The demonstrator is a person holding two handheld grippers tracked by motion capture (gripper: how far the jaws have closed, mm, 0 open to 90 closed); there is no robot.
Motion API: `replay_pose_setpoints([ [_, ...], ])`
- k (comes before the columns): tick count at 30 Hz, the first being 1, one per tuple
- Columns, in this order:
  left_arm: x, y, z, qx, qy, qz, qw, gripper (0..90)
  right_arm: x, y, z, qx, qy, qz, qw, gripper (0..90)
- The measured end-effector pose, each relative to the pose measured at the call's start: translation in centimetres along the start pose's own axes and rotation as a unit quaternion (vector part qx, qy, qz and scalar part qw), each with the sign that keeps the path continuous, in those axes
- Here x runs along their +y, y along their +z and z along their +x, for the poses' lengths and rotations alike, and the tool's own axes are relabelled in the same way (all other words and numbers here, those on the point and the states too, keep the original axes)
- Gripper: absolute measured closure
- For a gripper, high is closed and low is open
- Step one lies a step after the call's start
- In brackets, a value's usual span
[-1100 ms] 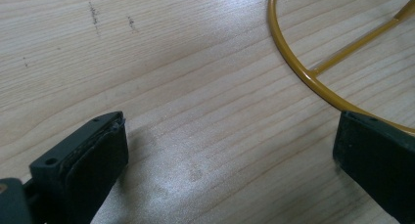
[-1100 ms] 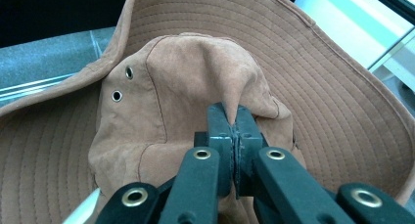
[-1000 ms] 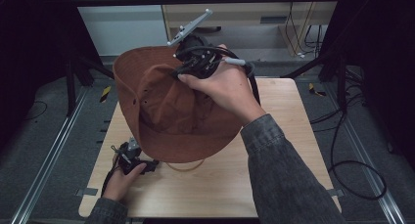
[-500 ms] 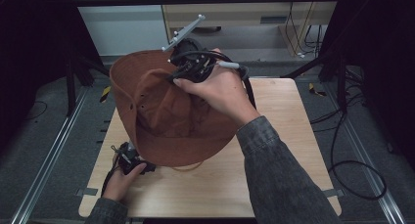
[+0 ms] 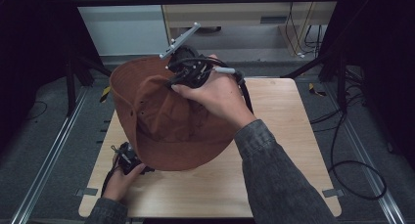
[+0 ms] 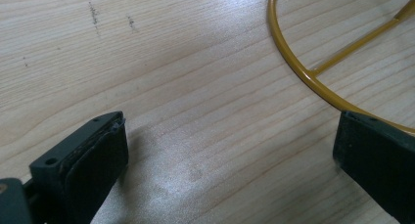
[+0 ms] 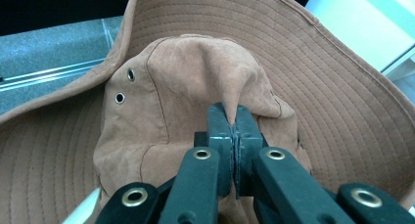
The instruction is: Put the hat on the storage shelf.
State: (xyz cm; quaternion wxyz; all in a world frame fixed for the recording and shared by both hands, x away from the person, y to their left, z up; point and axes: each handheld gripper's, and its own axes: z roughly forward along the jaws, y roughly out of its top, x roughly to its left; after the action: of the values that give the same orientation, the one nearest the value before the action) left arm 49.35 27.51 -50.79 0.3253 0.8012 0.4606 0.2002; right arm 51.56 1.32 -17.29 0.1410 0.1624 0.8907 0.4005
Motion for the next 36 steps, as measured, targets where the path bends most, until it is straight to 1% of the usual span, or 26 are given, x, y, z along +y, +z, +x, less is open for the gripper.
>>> replay_pose_setpoints([
  [12,0.0,0.0,0.0,-0.001,0.001,0.0,1.0,0.0,-0.6,0.9,0.1,0.007,0.004,0.005,1.0,89.2],
  [36,0.0,0.0,0.0,-0.001,0.001,0.0,1.0,0.0,-1.3,1.9,-0.1,0.012,0.009,0.014,0.9998,89.2],
])
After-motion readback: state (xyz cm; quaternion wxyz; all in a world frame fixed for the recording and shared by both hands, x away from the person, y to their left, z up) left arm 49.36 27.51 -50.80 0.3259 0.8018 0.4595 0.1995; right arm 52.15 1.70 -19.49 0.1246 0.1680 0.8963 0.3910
